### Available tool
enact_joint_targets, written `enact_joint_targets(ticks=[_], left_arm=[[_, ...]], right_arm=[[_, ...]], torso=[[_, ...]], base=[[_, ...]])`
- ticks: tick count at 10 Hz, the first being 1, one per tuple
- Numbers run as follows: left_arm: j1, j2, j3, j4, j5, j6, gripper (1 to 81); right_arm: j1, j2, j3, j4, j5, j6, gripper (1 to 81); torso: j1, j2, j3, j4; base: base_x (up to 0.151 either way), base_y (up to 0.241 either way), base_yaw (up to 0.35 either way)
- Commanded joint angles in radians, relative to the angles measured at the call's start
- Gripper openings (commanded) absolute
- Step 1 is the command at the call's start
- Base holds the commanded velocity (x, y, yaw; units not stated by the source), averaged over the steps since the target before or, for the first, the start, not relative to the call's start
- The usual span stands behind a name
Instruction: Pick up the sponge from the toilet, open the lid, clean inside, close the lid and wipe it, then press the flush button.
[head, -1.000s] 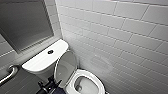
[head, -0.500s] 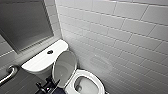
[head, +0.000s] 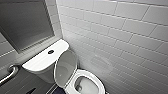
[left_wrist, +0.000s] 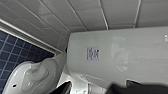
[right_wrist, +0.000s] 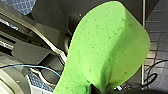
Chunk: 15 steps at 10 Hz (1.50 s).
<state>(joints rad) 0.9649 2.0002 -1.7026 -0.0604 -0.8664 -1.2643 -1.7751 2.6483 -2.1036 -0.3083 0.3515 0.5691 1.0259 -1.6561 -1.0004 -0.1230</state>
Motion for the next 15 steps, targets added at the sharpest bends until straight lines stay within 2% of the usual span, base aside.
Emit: enact_joint_targets(ticks=[1, 2, 3, 4, 5, 6, 7, 8, 9, 11, 13, 15], left_arm=[[-0.038, 0.018, -0.061, 0.205, -0.066, -0.116, 81.1], [-0.027, 0.043, -0.072, 0.315, -0.068, -0.127, 81.1], [-0.007, 0.074, -0.075, 0.473, -0.054, -0.127, 81.1], [0.005, 0.098, -0.084, 0.657, 0.029, -0.129, 81.1], [0.008, 0.118, -0.080, 0.913, 0.190, -0.136, 81.1], [0.013, 0.132, -0.063, 1.231, 0.336, -0.201, 81.1], [0.019, 0.140, -0.049, 1.472, 0.427, -0.303, 81.1], [0.044, 0.144, -0.063, 1.279, 0.338, -0.297, 81.1], [0.057, 0.152, -0.052, 1.930, 0.524, -0.584, 81.1], [0.113, 0.196, -0.110, 2.154, 0.518, -0.757, 81.1], [0.166, 0.252, -0.185, 2.205, 0.515, -0.773, 81.1], [0.200, 0.289, -0.261, 2.200, 0.503, -0.779, 81.1]], right_arm=[[-0.031, -0.026, 0.025, -0.022, -0.065, -0.003, 1.0], [-0.024, -0.026, 0.025, -0.022, -0.065, -0.003, 1.0], [-0.015, -0.026, 0.025, -0.020, -0.065, -0.003, 1.0], [-0.005, -0.028, 0.022, -0.020, -0.065, -0.003, 1.0], [0.005, -0.034, 0.025, -0.021, -0.065, -0.003, 1.0], [0.019, -0.041, 0.021, -0.024, -0.065, -0.008, 1.0], [0.034, -0.051, 0.018, -0.041, -0.065, -0.030, 1.0], [0.056, -0.066, 0.010, -0.064, -0.063, -0.048, 1.0], [0.068, -0.081, 0.019, -0.075, -0.060, -0.048, 1.0], [0.084, -0.088, 0.041, -0.083, -0.060, -0.049, 1.0], [0.087, -0.083, 0.042, -0.084, -0.058, -0.049, 1.0], [0.088, -0.078, 0.044, -0.095, -0.039, -0.049, 1.0]], torso=[[0.000, 0.000, 0.000, 0.000], [0.000, 0.000, 0.000, 0.000], [0.000, 0.000, 0.000, 0.000], [0.000, 0.000, 0.000, 0.000], [0.000, 0.000, 0.000, 0.000], [0.000, 0.000, 0.000, 0.000], [0.000, 0.000, 0.000, 0.000], [0.000, 0.000, 0.000, 0.000], [0.000, 0.000, 0.000, 0.000], [0.000, 0.000, 0.000, 0.000], [0.000, 0.000, 0.000, 0.000], [0.000, 0.000, 0.000, 0.000]], base=[[0.000, 0.000, 0.000], [0.000, 0.000, 0.000], [0.000, 0.000, 0.000], [0.000, 0.000, 0.000], [0.000, 0.000, 0.000], [0.000, 0.000, 0.000], [0.000, 0.000, 0.000], [0.000, 0.000, 0.000], [0.000, 0.000, 0.000], [0.000, 0.000, 0.000], [0.000, 0.000, 0.000], [0.000, 0.000, 0.000]])
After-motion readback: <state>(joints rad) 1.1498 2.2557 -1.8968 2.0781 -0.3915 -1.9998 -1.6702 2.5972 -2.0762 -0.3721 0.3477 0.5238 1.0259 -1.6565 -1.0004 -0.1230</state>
